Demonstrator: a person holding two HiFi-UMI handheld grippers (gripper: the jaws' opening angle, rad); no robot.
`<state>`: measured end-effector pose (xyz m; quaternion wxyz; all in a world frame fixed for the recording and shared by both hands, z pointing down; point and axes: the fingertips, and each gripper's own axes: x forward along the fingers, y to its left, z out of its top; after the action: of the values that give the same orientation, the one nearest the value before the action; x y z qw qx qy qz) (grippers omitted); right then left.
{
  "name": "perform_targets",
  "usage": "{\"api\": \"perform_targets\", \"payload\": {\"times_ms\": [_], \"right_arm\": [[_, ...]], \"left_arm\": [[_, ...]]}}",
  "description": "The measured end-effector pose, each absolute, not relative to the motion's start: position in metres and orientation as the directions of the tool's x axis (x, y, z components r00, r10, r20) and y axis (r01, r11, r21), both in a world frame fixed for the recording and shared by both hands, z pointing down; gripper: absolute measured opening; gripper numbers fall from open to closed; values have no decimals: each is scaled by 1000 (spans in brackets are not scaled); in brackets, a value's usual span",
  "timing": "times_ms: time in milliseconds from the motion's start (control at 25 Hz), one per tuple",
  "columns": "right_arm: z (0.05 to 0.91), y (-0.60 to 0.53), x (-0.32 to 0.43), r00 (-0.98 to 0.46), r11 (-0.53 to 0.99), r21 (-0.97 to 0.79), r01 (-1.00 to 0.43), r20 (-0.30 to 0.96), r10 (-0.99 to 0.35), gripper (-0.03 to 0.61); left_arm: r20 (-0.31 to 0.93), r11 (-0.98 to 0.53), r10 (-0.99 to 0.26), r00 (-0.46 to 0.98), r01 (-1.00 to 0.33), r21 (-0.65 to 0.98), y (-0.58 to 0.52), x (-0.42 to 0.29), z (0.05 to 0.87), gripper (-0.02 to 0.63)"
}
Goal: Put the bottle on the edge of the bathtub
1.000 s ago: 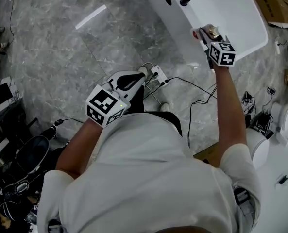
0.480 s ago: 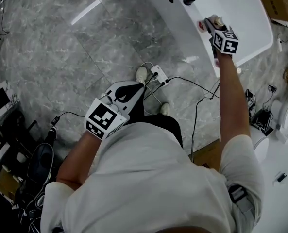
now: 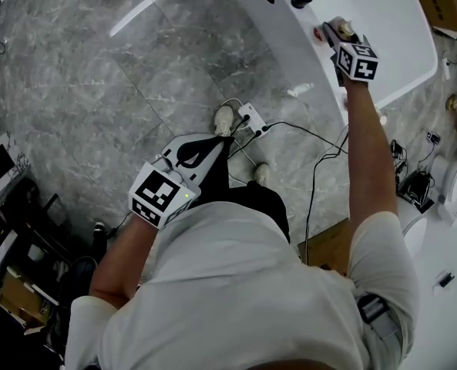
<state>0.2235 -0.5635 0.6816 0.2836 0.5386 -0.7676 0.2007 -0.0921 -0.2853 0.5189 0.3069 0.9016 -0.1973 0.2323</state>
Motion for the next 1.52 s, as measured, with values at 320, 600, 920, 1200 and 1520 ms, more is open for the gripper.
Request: {"api": "perform_targets", "payload": {"times_ms": [320,600,920,1200,1520], "right_arm": [[678,-559,226,-254,332,3,-943,637,-728,233],[688,-554,233,-228,305,2,-952,659,-716,295],[679,-528,238,-208,263,-18,-965,662,-720,305],[667,-486,233,-206,213,-68,-975,647,-734,293],[638,-404,209,-274,249,-130,-960,624,-731,227]], "left_arm": [[529,-743,-209,823,-485,462,-288,-87,518,20],[536,-748,-214,817,-490,447,-284,-85,522,20],[525,-756,-231,819,-491,433,-268,-73,513,20],[502,-772,-250,828,-483,412,-245,-51,500,20],[465,-801,-263,845,-460,384,-213,-15,475,20]]}}
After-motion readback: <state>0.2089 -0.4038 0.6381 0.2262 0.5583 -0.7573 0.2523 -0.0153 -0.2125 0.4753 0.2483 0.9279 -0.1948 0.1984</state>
